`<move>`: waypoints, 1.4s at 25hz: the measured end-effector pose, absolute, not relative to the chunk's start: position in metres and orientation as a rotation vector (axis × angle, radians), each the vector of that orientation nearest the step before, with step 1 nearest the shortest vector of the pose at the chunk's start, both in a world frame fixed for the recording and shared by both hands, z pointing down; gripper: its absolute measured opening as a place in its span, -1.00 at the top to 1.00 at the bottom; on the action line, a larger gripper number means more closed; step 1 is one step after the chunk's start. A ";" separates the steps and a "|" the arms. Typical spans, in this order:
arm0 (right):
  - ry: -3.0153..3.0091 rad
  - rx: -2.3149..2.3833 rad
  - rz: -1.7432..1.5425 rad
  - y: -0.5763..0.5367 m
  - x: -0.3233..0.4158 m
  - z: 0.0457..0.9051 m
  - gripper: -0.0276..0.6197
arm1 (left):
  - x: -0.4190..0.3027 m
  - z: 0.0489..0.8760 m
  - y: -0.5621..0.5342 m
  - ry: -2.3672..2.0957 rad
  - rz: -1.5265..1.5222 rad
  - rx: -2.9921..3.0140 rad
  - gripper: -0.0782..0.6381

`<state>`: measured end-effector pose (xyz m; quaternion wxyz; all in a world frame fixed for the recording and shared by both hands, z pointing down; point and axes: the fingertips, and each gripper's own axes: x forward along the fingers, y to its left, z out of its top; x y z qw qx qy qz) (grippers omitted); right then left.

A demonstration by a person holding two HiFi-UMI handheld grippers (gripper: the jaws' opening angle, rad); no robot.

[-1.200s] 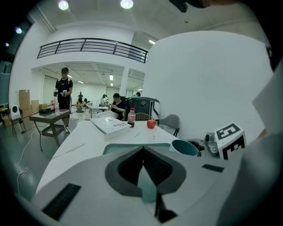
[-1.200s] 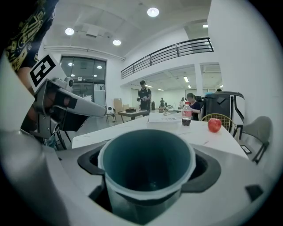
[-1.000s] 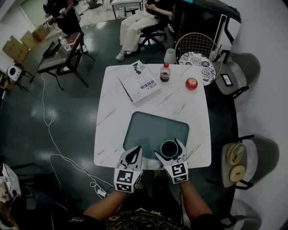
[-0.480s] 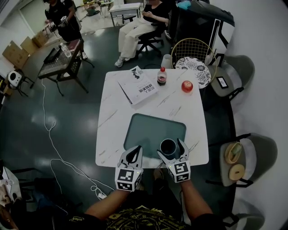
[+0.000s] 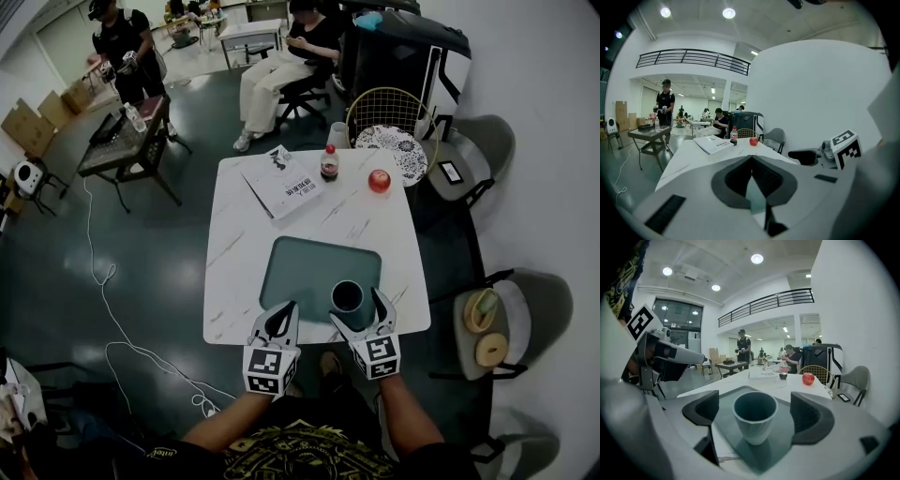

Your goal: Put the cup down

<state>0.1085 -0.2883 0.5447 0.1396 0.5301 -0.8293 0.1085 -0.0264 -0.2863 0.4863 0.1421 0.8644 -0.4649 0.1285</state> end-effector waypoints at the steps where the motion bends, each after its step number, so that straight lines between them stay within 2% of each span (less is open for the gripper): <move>1: -2.402 1.542 0.313 -0.284 0.107 0.540 -0.51 | -0.028 0.486 -0.283 -1.341 0.366 2.496 0.75; 22: -2.463 1.620 0.372 -0.169 0.030 0.490 -0.47 | -0.100 0.479 -0.189 -1.319 0.284 2.512 0.75; 24: -2.457 1.611 0.368 -0.160 0.025 0.490 -0.33 | -0.103 0.480 -0.181 -1.316 0.288 2.508 0.75; 28: -2.447 1.594 0.343 -0.145 0.019 0.484 0.14 | -0.105 0.476 -0.168 -1.317 0.282 2.505 0.75; 35: -2.438 1.569 0.307 -0.125 0.040 0.479 0.67 | -0.083 0.466 -0.150 -1.352 0.261 2.512 0.75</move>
